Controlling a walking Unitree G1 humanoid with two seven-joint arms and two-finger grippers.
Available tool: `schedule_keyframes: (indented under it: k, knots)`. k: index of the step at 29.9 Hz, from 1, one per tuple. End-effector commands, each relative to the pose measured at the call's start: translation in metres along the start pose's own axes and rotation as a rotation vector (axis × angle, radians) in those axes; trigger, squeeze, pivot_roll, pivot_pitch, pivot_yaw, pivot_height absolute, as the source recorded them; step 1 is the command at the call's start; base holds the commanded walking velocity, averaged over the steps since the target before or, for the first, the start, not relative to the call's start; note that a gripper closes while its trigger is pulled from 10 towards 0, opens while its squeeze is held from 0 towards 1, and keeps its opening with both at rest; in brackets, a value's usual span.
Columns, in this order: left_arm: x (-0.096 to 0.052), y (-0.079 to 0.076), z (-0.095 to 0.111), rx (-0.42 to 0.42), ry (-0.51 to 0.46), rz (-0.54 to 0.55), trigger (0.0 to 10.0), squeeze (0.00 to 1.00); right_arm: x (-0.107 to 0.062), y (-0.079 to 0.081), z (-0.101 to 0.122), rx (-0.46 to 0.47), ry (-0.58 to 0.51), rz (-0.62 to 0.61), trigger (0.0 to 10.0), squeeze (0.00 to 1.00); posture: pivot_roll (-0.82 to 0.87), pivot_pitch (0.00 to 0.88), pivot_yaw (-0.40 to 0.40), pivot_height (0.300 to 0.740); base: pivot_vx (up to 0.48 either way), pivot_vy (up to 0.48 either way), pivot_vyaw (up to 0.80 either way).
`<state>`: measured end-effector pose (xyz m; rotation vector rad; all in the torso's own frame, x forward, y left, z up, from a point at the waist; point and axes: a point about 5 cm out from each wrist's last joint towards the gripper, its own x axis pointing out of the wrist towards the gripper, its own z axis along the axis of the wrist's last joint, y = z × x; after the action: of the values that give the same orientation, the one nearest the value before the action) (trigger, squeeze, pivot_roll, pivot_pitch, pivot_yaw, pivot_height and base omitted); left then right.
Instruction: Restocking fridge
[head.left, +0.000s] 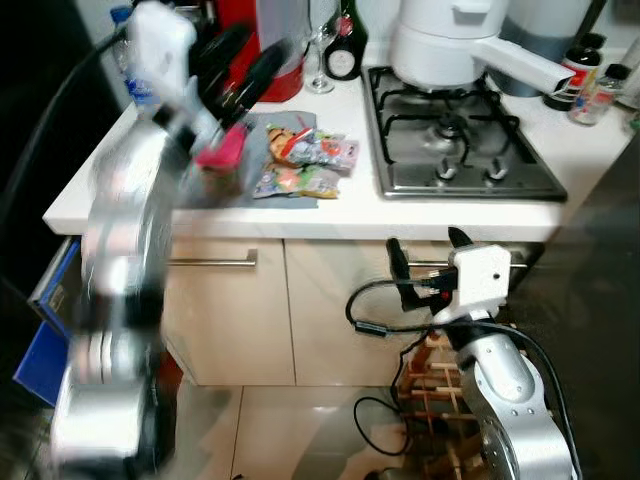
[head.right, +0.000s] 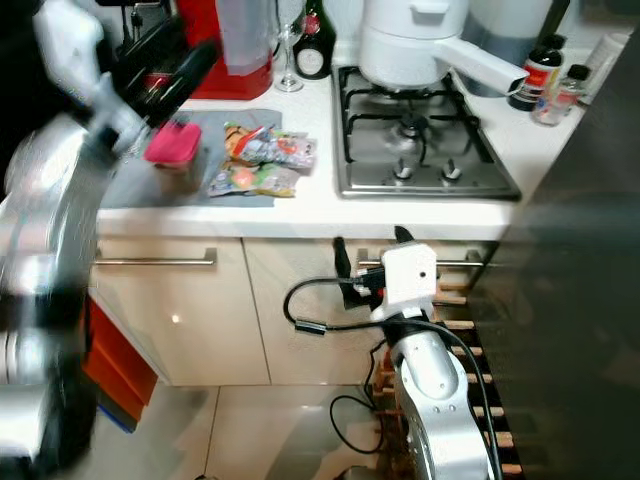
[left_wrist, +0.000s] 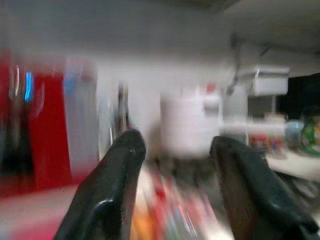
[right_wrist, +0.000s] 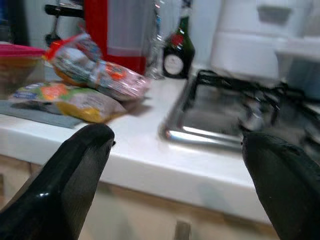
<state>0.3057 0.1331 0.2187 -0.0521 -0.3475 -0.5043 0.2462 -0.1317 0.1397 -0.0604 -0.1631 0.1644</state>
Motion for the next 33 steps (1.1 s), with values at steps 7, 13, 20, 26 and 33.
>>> schedule_keyframes:
  k: [7,13,20,26,33]
  knots:
    - [-0.069,0.014,-0.021,0.133,0.141,0.403,10.0,1.0,0.001,-0.012,-0.017,-0.008,0.037,-0.05,10.0,0.0,-0.05,0.0,-0.051,0.74,0.0,0.0,0.0]
    - [-0.106,0.022,-0.05,0.207,0.314,0.534,10.0,1.0,-0.007,-0.035,-0.027,-0.051,0.067,-0.215,10.0,0.0,-0.04,0.0,-0.049,0.74,0.0,0.0,0.0]
    - [-0.117,0.011,-0.061,0.236,0.396,0.441,10.0,1.0,-0.016,-0.034,-0.038,-0.046,0.101,-0.193,10.0,0.0,-0.06,0.0,-0.015,0.74,0.0,0.0,0.0]
    - [-0.113,0.003,-0.068,0.271,0.469,0.234,10.0,1.0,-0.027,-0.03,-0.046,-0.024,0.129,-0.183,10.0,0.0,-0.05,0.0,-0.003,0.74,0.0,0.0,0.0]
    - [-0.099,0.01,-0.061,0.248,0.402,0.242,10.0,0.0,-0.016,-0.022,-0.044,-0.01,0.097,-0.179,10.0,0.0,-0.06,0.0,0.025,0.74,0.0,0.0,0.0]
